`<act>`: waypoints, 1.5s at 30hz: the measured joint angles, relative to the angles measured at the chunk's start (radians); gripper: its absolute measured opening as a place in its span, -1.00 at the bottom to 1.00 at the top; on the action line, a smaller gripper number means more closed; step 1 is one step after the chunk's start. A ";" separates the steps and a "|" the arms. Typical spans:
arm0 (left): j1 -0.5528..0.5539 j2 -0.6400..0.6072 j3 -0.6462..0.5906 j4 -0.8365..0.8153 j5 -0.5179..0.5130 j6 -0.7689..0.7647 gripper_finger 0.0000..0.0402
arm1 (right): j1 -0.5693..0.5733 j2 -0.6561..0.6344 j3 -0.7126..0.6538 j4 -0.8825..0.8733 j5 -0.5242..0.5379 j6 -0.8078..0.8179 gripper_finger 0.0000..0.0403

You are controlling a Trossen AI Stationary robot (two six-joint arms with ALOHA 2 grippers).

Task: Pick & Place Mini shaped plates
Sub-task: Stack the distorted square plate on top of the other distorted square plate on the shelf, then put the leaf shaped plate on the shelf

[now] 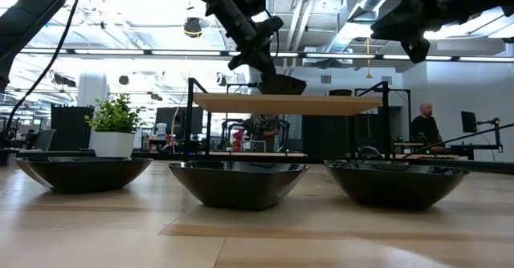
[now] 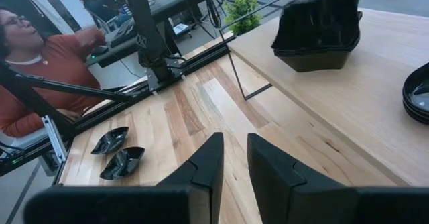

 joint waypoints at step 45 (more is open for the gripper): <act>-0.706 -0.965 -1.251 0.229 -0.303 -0.848 -0.51 | 0.029 0.000 0.000 0.003 -0.038 0.085 -0.69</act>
